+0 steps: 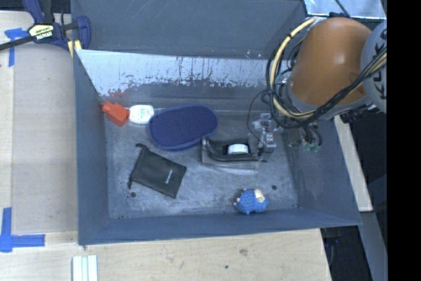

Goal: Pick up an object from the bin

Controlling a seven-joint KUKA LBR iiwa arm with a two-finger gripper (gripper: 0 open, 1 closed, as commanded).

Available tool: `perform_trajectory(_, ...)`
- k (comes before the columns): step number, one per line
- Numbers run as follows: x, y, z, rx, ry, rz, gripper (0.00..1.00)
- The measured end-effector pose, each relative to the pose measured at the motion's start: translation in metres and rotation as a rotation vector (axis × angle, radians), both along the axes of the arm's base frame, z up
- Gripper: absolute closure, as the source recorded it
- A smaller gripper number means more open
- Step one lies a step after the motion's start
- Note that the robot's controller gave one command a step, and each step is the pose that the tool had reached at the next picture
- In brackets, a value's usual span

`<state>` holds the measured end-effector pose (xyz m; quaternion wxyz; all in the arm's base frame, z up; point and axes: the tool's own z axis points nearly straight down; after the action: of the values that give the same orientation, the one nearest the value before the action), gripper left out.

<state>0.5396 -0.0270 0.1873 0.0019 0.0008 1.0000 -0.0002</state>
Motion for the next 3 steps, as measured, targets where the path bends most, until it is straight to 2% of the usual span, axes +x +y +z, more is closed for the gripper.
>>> perform_trajectory(1,0.0,0.0,0.0,0.0,0.0,0.001,0.0)
perform_trajectory(2,0.036,-0.004,-0.113,0.002,0.009,0.106,0.0)
perform_trajectory(3,0.033,-0.006,-0.109,0.0,0.029,0.105,1.0)
